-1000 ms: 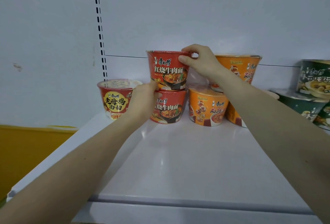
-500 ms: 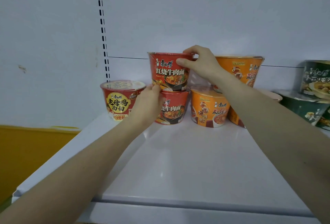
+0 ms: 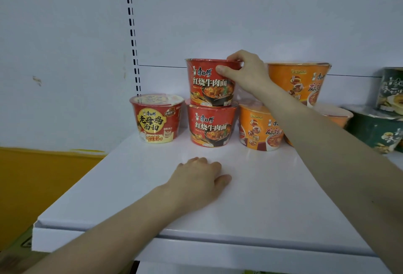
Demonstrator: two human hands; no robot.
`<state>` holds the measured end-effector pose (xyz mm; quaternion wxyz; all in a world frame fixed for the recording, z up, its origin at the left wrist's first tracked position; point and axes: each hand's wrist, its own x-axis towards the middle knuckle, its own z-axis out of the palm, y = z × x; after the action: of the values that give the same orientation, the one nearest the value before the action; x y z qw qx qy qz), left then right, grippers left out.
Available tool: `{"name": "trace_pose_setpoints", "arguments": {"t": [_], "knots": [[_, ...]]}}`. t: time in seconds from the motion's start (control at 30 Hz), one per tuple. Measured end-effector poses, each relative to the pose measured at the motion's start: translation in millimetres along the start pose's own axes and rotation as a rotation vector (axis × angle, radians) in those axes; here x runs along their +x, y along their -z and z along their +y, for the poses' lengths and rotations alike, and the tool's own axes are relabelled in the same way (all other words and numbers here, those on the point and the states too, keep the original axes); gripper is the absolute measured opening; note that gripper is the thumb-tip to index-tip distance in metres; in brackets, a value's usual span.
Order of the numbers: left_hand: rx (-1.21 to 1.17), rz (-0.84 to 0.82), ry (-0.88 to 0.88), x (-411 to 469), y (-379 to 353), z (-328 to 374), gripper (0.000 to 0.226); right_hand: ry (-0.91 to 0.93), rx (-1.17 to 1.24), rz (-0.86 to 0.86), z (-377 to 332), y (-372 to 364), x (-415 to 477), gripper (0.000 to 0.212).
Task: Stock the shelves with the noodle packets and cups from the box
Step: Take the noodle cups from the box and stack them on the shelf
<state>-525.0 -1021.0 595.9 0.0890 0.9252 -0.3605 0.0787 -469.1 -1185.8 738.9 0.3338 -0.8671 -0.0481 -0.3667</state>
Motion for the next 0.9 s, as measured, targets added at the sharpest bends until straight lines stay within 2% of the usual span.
{"name": "trace_pose_setpoints", "arguments": {"t": [0.37, 0.63, 0.9], "knots": [[0.052, 0.008, -0.009, -0.2, 0.6, 2.9, 0.042, 0.004, -0.090, -0.061, 0.1, -1.1, -6.9, 0.053], [0.111, 0.048, -0.114, -0.5, 4.6, 0.4, 0.041, 0.106, -0.165, 0.263, -1.4, 42.5, -32.8, 0.026], [0.163, 0.046, -0.340, 2.3, 13.9, 23.1, 0.039, -0.062, -0.302, 0.367, 28.1, 104.1, -71.3, 0.024]]}}
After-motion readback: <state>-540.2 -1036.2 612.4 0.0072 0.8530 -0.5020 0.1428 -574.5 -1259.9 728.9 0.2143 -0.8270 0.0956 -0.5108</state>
